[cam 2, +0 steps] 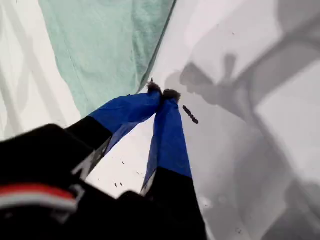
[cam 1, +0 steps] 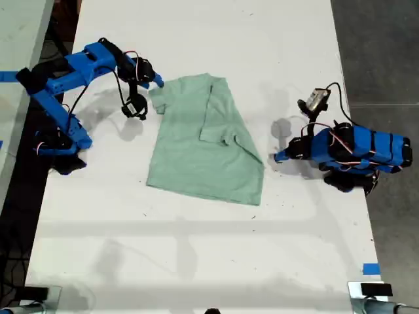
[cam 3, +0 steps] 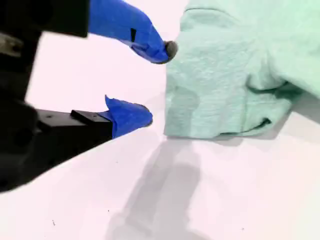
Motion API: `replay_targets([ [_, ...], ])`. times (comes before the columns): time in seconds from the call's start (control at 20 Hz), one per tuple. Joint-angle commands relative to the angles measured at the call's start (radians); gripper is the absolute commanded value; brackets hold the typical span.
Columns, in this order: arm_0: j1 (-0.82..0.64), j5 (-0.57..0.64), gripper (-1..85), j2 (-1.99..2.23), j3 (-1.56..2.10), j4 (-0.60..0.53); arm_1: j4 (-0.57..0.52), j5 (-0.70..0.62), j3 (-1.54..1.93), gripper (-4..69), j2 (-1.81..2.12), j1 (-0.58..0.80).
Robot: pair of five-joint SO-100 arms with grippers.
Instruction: Fold t shirt
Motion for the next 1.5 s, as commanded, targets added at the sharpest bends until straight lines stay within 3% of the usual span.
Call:
replay_targets([
  [0.0,0.028,0.025,17.2,-0.087,-0.078,-0.003,0.003,0.009,0.021,1.5,0.012,0.005],
  [0.15,0.037,0.061,16.2,-0.331,-0.218,0.049,0.003,0.008,0.021,1.5,0.012,0.003],
  [0.3,0.012,0.063,8.4,-0.399,-0.293,0.097,0.003,0.006,0.020,1.5,0.012,0.000],
  [0.35,0.009,0.058,-0.1,-0.391,-0.296,0.101,0.003,0.006,0.020,1.5,0.012,0.000],
  [0.45,0.031,0.046,-0.2,-0.376,-0.342,0.156,0.003,0.006,0.020,1.5,0.012,-0.002],
  [0.75,0.318,-0.091,-0.2,-0.222,-0.676,0.396,0.003,0.005,0.020,1.5,0.012,-0.002],
  [0.95,0.518,-0.229,-0.2,-0.344,-0.828,0.373,0.002,0.003,0.020,1.5,0.012,-0.002],
  [1.0,0.549,-0.268,3.2,-0.393,-0.861,0.360,0.002,0.002,0.018,1.5,0.012,-0.003],
  [1.05,0.572,-0.291,19.8,-0.428,-0.887,0.345,0.002,0.002,0.018,1.5,0.012,-0.005],
  [1.1,0.584,-0.291,25.8,-0.448,-0.917,0.339,0.002,0.002,0.018,1.5,0.012,-0.005],
  [1.2,0.589,-0.278,26.1,-0.414,-0.933,0.350,0.000,0.000,0.018,1.5,0.012,-0.006],
  [1.3,0.554,-0.272,21.6,-0.290,-0.902,0.417,0.000,0.000,0.018,1.5,0.012,-0.006],
  [1.35,0.526,-0.259,-0.1,-0.187,-0.856,0.443,0.000,-0.002,0.018,1.5,0.012,-0.006],
  [1.45,0.520,-0.238,-0.2,0.066,-0.752,0.453,-0.002,-0.002,0.018,1.5,0.012,-0.006],
])
